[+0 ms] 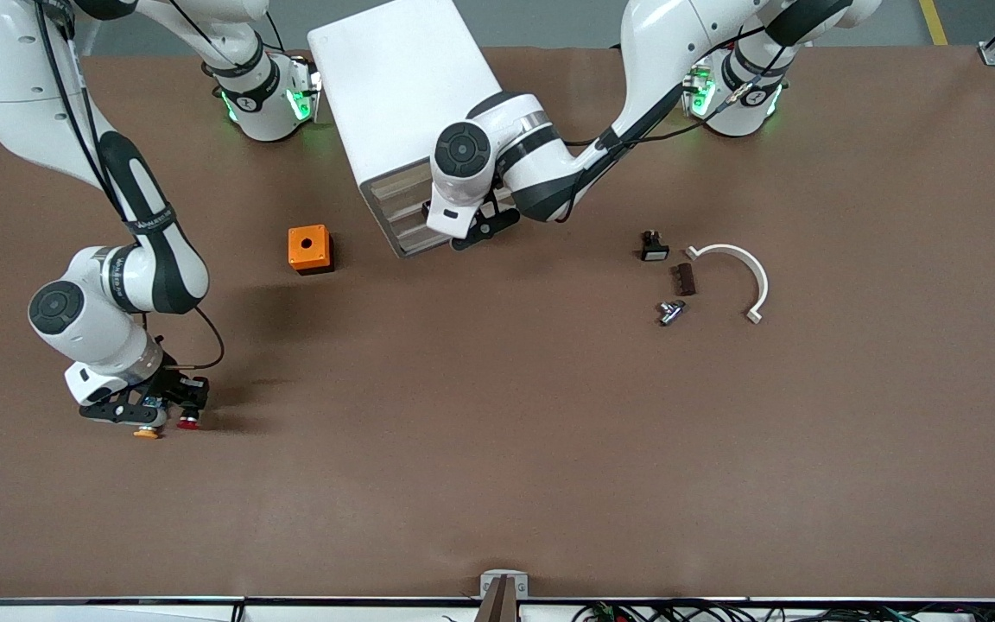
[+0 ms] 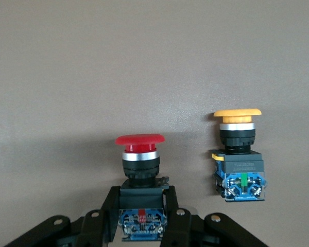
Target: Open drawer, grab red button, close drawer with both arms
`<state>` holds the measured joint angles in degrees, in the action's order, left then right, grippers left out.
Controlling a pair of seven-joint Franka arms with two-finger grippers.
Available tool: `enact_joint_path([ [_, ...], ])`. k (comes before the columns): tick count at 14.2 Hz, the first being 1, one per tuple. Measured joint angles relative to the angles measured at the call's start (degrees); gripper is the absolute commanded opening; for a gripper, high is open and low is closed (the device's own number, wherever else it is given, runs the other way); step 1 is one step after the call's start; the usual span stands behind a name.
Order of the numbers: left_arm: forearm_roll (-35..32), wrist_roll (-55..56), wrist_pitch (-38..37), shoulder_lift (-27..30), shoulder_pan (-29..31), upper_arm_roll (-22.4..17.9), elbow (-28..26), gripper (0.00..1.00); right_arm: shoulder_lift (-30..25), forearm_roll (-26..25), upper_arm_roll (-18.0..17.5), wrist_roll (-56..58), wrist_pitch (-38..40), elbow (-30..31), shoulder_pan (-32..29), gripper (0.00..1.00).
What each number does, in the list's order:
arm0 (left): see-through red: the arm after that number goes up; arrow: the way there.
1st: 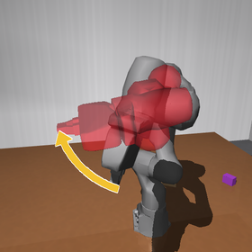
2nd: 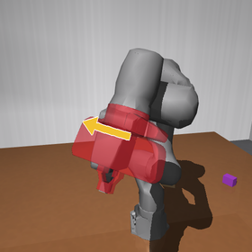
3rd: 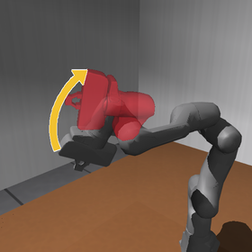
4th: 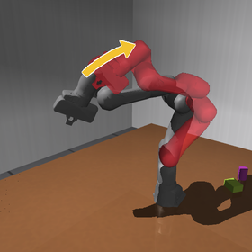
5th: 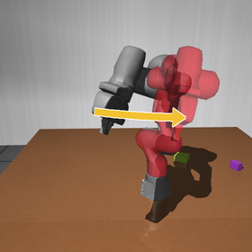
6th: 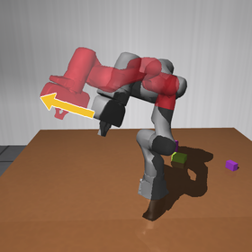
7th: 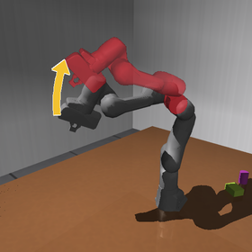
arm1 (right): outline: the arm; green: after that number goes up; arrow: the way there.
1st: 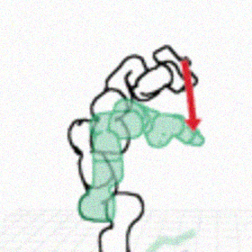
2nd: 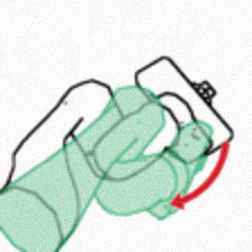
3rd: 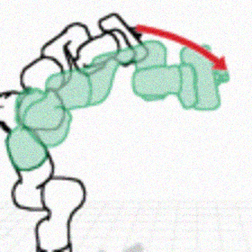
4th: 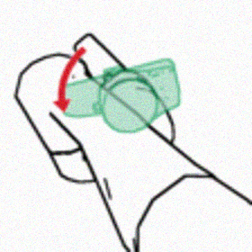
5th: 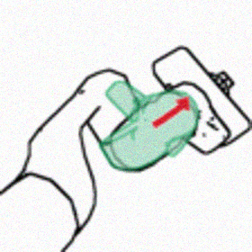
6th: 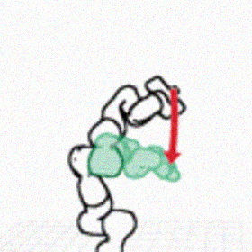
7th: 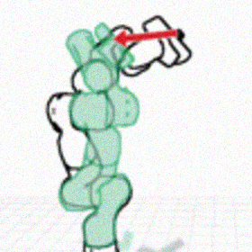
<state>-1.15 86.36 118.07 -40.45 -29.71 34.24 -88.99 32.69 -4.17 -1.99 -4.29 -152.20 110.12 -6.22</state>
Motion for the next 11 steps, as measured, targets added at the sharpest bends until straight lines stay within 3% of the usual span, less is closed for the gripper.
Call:
enact_joint_path([
  [2, 0.8, 0.0, 0.0, -0.2, 0.0, 0.0, 0.0, 1.0, 0.3, 0.0, 0.0, 0.0, -0.1, -0.3, 0.0, 0.54],
  [3, 0.8, 0.0, 0.0, -0.2, 0.0, 0.0, 0.0, 1.0, 0.4, 0.0, 0.0, 0.0, -0.1, -0.4, 0.0, 0.81],
  [4, 0.8, 0.0, 0.0, -0.2, 0.0, 0.0, 0.0, 1.0, 0.6, 0.0, 0.0, -0.1, -0.1, -0.6, 0.0, 1.0],
  [7, 0.9, 0.0, 0.0, -0.2, 0.6, 0.0, 0.2, 1.0, 0.7, 0.0, 0.0, -0.1, -0.1, -1.3, 0.0, 1.0],
  [11, 0.9, 0.0, 0.1, 0.5, 5.6, 0.0, 1.7, 1.0, 0.5, 0.0, -0.3, 0.0, 1.7, -2.7, 0.0, 1.0],
])
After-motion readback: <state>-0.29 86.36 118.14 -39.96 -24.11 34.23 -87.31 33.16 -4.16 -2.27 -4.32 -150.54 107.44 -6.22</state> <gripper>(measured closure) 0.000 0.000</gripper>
